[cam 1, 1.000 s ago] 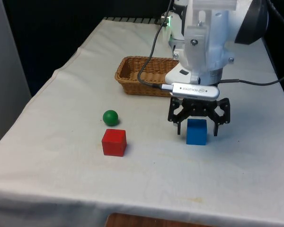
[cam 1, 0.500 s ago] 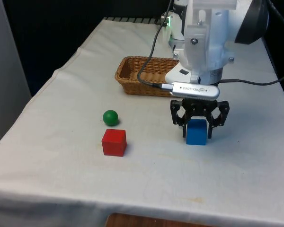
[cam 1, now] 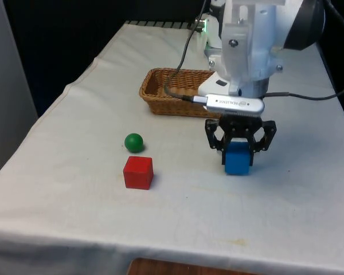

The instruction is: Place all non-red objects into the basket.

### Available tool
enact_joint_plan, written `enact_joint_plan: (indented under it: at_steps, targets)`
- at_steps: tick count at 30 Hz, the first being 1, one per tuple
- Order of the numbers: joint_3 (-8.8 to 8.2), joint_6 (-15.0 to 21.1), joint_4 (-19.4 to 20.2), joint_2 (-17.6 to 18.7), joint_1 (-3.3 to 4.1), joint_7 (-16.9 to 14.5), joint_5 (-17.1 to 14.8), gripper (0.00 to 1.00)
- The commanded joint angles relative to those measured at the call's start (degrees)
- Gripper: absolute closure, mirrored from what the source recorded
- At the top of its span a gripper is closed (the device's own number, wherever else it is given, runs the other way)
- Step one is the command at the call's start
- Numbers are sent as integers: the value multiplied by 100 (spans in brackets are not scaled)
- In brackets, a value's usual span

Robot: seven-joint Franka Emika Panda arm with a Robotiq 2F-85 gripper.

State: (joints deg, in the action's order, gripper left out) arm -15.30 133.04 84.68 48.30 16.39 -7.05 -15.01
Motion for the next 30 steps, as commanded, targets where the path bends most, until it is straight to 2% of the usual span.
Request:
enact_joint_plan:
  at_steps: [1,3,4,5,11,12,19,20,21,27,28,30]
  targets:
    - [-23,-80,63,-126,17,-11,29,97]
    - [-52,-132,97,-201,34,-23,29,97]
    - [-29,-97,11,-86,6,-17,6,97]
    - [-57,-166,109,-241,34,-29,34,97]
    - [-115,-321,309,-607,34,-57,92,97]
    - [-86,-269,246,-493,17,-46,63,97]
    - [-206,-498,590,-1031,63,-115,126,97]
    - [-183,-504,504,-934,34,-115,92,97]
    - [-218,-504,642,-1089,69,-120,132,97]
    - [-258,-539,1043,-1513,63,-155,218,97]
    - [-235,-539,1008,-1467,46,-155,183,97]
    - [-275,-550,1140,-1621,69,-166,235,97]
